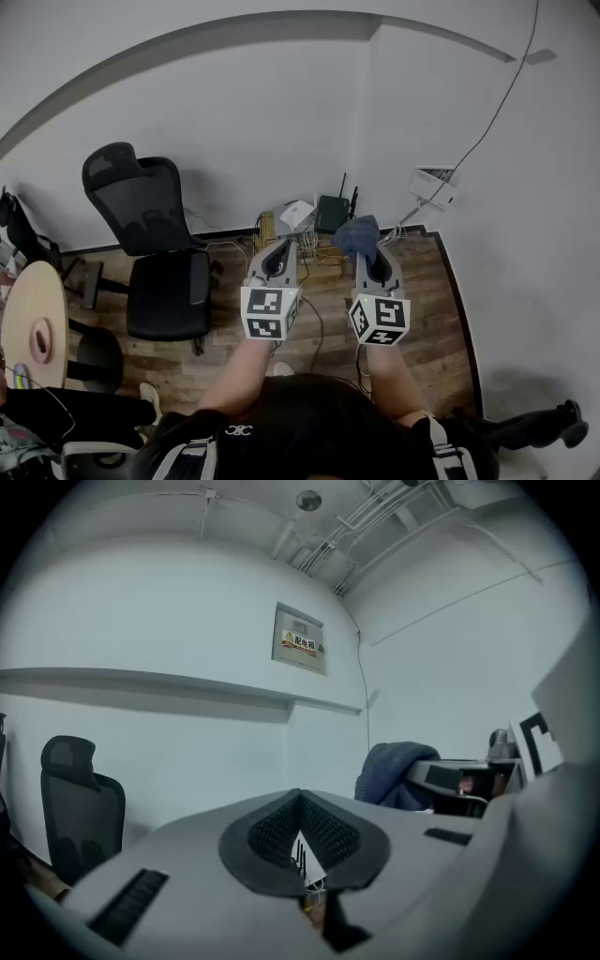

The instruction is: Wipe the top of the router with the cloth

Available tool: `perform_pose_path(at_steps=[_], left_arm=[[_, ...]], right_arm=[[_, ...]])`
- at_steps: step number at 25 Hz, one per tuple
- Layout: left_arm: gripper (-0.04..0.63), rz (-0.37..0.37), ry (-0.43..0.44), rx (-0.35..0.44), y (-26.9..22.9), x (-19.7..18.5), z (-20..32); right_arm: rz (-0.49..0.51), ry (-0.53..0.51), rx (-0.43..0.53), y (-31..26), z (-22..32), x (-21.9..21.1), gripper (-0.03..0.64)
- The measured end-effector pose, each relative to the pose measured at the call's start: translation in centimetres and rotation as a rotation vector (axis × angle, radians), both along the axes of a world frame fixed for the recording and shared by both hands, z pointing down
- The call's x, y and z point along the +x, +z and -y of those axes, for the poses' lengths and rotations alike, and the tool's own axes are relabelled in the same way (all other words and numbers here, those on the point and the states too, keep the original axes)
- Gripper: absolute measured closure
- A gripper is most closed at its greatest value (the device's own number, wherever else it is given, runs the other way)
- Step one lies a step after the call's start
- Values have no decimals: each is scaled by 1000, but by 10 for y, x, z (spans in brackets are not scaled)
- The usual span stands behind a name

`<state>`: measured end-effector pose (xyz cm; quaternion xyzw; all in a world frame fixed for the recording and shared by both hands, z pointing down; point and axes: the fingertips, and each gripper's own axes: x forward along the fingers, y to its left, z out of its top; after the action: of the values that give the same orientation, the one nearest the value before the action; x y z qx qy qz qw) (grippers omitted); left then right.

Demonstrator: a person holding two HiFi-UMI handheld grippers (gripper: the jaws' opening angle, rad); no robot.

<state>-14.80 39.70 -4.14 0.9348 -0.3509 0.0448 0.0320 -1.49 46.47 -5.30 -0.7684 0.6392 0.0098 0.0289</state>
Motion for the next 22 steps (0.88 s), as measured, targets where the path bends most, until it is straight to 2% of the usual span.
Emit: perform_pose_path(at_steps=[10,22], left_arm=[[601,10,0,-8,7,-7,-1],[601,-4,11,-18,12,-9,38]], right_arm=[[15,-9,-9,8,3,-8,578],[20,-22,-11,10,43,-16,577]])
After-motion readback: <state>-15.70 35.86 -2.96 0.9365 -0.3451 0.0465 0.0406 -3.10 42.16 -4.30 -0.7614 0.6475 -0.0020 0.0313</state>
